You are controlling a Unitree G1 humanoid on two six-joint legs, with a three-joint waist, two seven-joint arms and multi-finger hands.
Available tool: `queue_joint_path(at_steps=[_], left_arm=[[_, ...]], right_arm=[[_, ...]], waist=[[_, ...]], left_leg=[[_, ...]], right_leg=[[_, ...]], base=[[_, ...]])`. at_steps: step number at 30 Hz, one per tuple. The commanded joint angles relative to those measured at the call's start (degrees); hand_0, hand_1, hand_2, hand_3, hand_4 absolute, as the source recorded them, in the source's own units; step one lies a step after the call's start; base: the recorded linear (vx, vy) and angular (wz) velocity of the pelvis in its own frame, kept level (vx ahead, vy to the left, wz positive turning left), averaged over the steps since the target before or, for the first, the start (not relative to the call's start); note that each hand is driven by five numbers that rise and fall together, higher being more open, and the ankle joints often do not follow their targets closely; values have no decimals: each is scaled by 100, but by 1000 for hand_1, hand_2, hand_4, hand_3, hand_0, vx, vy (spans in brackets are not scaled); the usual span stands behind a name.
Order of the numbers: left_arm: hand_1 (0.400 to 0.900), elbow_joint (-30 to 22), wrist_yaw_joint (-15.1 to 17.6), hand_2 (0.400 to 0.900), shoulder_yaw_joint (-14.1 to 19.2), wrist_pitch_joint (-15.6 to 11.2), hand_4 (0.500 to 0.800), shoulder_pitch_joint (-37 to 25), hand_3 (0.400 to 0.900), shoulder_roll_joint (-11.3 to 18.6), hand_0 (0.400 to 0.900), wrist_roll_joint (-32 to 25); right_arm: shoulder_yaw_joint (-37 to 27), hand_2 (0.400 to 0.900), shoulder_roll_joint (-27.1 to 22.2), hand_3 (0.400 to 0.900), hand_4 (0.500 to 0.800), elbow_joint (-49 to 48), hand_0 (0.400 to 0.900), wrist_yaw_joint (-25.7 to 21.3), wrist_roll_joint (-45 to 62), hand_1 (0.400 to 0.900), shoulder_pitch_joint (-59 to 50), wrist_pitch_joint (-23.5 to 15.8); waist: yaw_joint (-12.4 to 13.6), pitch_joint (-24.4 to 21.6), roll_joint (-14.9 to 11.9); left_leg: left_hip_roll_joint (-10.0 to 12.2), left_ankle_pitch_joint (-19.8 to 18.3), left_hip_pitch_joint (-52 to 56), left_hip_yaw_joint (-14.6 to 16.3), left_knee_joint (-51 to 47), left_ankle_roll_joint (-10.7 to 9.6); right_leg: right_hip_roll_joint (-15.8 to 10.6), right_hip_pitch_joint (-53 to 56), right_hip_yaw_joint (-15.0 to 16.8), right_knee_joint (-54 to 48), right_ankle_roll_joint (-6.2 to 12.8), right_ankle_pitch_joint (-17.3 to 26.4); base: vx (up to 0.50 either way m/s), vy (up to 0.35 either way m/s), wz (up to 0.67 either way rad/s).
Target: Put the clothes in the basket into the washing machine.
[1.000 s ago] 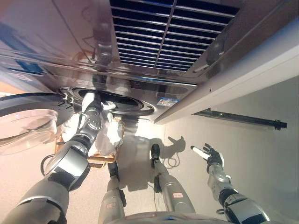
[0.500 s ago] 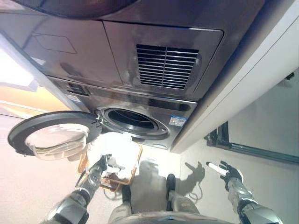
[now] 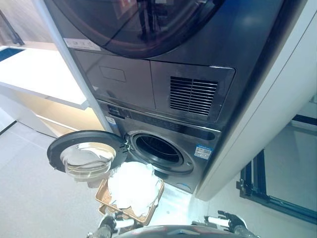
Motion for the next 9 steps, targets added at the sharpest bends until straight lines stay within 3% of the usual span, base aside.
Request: queue_joint_path(at_steps=[1,9], left_arm=[[900,277,-64,900,226,-26,800,-279,900,236,900,269],[900,93,48,900,166,-46,800,-334,900,335,900,283]], right_arm=[[320,900,322,900,800,385,900,88,-454,900,-167,34],[442,900,338,900,800,246,900,38,-513,900,-219,46]], waist=[[68,-60,-497],[170,-58,-605]], left_leg=[[-561,-142,-49,37,14,194],[-599,-161,-30,-70,14,221]], right_leg=[[-189,295,133,198,475,-135],[-225,361,63,196,491,-138]], base=[[17,35,16],[-5,17,11]])
